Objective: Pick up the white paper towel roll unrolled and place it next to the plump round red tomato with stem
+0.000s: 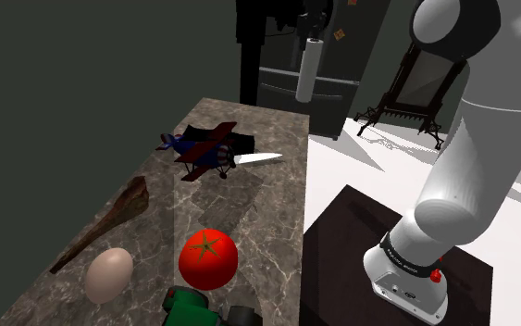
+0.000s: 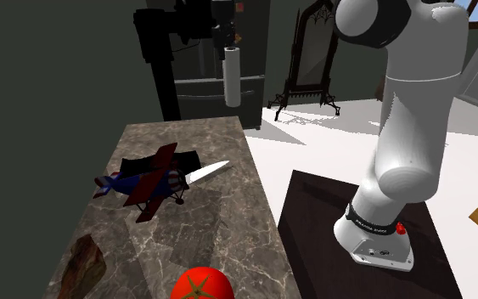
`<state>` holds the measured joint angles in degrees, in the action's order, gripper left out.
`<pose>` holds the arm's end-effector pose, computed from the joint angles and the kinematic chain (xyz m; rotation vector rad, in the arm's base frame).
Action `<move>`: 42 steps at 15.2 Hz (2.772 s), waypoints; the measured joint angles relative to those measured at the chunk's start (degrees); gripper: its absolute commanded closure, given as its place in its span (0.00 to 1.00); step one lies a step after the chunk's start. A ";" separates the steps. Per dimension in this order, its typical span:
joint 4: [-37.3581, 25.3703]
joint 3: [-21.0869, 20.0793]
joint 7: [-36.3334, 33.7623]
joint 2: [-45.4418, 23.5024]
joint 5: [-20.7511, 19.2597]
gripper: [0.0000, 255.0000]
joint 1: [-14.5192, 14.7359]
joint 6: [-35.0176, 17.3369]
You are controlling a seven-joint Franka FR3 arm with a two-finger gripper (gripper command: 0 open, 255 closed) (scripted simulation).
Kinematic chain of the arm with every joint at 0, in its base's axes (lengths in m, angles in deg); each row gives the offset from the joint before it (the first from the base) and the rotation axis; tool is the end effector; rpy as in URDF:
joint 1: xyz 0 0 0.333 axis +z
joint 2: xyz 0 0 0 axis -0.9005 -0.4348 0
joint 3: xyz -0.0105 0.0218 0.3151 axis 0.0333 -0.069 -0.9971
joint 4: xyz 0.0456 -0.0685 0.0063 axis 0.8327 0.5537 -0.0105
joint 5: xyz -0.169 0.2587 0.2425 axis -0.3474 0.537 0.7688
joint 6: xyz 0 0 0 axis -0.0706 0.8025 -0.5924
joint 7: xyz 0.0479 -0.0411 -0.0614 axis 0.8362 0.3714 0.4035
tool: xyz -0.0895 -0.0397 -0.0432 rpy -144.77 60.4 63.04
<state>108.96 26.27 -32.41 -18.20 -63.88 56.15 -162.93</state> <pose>0.5665 -0.2454 0.6168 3.1297 0.0074 -0.0424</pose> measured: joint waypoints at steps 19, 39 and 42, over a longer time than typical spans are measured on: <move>-8.03 -0.75 -3.67 3.17 -0.96 1.00 2.82 11.08; 27.59 -16.45 -30.58 35.41 -4.29 1.00 14.98 7.63; 29.76 -19.20 -34.51 38.08 -3.12 1.00 16.13 8.17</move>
<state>138.72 7.06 -66.91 19.88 -67.00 72.29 -154.76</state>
